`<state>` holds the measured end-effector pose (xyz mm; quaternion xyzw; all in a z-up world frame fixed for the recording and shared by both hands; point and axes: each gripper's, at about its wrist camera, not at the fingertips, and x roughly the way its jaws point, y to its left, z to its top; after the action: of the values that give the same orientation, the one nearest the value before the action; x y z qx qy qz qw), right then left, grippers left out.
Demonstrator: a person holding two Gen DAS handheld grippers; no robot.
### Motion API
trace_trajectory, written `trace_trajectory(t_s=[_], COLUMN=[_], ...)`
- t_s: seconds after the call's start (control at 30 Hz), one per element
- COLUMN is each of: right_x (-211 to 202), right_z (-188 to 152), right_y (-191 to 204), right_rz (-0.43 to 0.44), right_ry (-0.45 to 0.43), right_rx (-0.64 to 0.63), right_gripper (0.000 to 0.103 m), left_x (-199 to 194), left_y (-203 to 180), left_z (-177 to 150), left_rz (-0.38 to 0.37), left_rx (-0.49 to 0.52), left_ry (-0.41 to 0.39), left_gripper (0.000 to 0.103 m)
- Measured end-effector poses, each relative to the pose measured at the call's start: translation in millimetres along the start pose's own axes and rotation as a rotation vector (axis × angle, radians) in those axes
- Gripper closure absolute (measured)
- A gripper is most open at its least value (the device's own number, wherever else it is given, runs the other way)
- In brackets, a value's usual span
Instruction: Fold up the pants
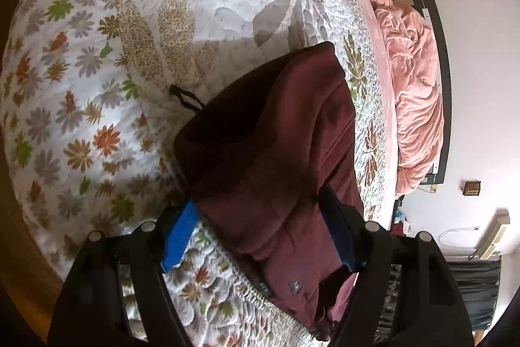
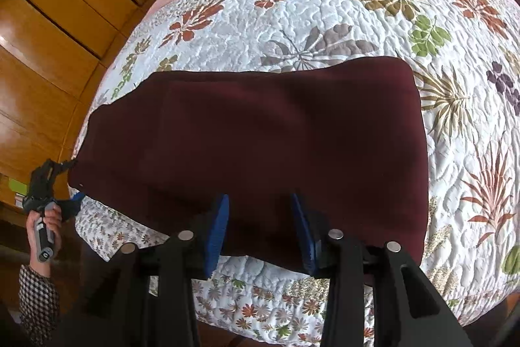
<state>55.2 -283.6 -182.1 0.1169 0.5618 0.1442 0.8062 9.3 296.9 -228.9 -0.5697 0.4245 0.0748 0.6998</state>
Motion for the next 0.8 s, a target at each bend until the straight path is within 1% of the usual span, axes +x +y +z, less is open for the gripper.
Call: trace_trajectory(t_s=[0.13, 0.17, 0.2, 0.23, 0.3, 0.37, 0.43, 0.47, 0.5, 0.57, 0.63, 0.67, 0.73, 0.8], right_x=[2.8, 3.4, 3.7, 3.9, 4.3, 4.8, 5.9, 6.2, 6.5, 7.1, 7.3, 7.2, 6.9, 6.4], right_z=[0.5, 0.7, 0.8, 0.8, 0.7, 0.8, 0.7, 0.3, 0.0, -0.5, -1.0, -1.1, -1.2, -1.6], right_y=[-1.0, -1.3, -1.3, -1.2, -1.3, -2.4, -3.6, -3.0, -2.9, -2.9, -3.4, -4.5, -5.7, -6.6], right_rz=[-0.004, -0.005, -0.006, -0.006, -0.006, -0.002, 0.001, 0.0, -0.001, 0.0, 0.006, 0.011, 0.018, 0.023], right_ry=[0.007, 0.008, 0.008, 0.008, 0.009, 0.009, 0.01, 0.01, 0.009, 0.008, 0.008, 0.008, 0.007, 0.004], right_rx=[0.002, 0.003, 0.003, 0.001, 0.001, 0.007, 0.01, 0.008, 0.005, 0.003, 0.006, 0.008, 0.01, 0.015], right_gripper=[0.062, 0.062, 0.062, 0.062, 0.061, 0.061, 0.061, 0.061, 0.061, 0.061, 0.061, 0.061, 0.061, 0.061], left_x=[1.0, 1.1, 1.0, 3.3, 4.3, 6.2, 8.1, 9.5, 10.7, 13.3, 12.4, 10.8, 4.4, -5.7], left_y=[1.7, 1.1, 1.2, -1.6, -6.2, -9.8, -10.4, -8.3, -5.9, -3.5, -5.0, -6.7, -13.7, -25.6], left_z=[4.7, 4.1, 4.4, 6.7, 6.7, 7.2, 9.2, 10.3, 10.9, 12.1, 11.2, 10.1, 6.2, 0.8], left_rz=[-0.004, -0.003, 0.002, 0.009, 0.034, 0.05, 0.052, 0.044, 0.036, 0.037, 0.044, 0.04, 0.015, -0.038], left_rx=[-0.008, -0.011, -0.011, -0.007, 0.015, 0.038, 0.038, 0.02, 0.002, -0.014, -0.019, -0.011, 0.017, 0.05], left_ry=[-0.001, -0.004, -0.008, -0.012, -0.022, -0.03, -0.035, -0.041, -0.044, -0.046, -0.058, -0.065, -0.087, -0.113], left_gripper=[0.031, 0.033, 0.041, 0.043, 0.052, 0.058, 0.059, 0.058, 0.052, 0.051, 0.059, 0.068, 0.072, 0.075])
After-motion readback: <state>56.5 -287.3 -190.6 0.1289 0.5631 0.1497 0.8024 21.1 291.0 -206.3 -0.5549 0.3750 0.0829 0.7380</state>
